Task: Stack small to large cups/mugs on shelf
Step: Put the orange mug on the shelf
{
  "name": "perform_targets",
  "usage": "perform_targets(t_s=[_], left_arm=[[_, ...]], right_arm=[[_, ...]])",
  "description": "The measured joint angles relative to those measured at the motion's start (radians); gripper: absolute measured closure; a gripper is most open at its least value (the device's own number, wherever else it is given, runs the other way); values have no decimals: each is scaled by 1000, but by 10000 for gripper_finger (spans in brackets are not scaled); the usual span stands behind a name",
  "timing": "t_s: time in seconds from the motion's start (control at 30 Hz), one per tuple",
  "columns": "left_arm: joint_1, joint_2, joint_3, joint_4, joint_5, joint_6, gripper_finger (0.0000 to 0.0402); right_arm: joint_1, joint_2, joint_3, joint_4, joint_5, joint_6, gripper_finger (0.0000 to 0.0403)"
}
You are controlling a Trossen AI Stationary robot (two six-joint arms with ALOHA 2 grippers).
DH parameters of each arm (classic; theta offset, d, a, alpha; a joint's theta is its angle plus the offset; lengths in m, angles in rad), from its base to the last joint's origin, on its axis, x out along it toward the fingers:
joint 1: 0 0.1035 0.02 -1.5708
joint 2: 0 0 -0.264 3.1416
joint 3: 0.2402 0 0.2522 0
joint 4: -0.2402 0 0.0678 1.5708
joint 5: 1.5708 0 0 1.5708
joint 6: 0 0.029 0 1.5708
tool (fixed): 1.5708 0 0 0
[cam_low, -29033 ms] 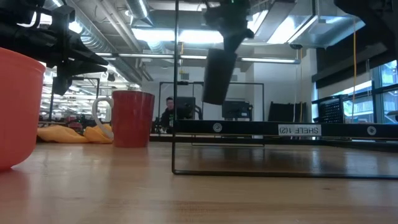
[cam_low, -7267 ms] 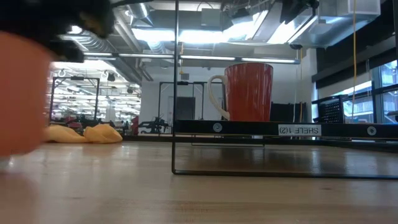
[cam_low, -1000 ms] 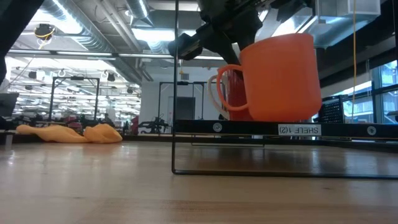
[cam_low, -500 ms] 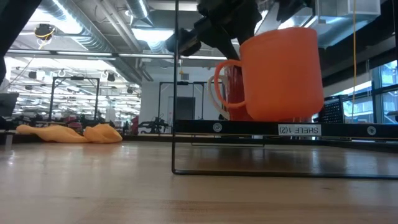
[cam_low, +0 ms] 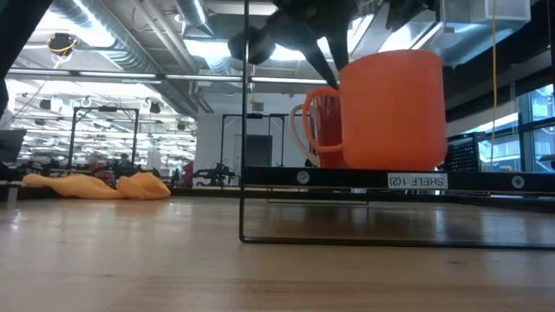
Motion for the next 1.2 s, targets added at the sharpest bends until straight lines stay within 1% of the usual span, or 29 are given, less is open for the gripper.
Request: perform_targets(t_s=[0.57, 0.73, 1.0, 1.1, 1.2], left_arm=[[-9, 0, 0, -25, 5, 7, 358], [-22, -16, -2, -36, -47, 8, 358], [-26, -83, -2, -49, -138, 8, 358], [-30, -100, -2, -98, -183, 9, 358], [-31, -102, -2, -188, -192, 3, 358]], right_arm=[[1, 0, 0, 0, 0, 5, 293], [1, 0, 0, -1, 0, 6, 293], [1, 2, 0, -2, 0, 6, 293], [10, 6, 0, -1, -8, 25, 293], [30, 8, 0, -2, -29, 30, 293]])
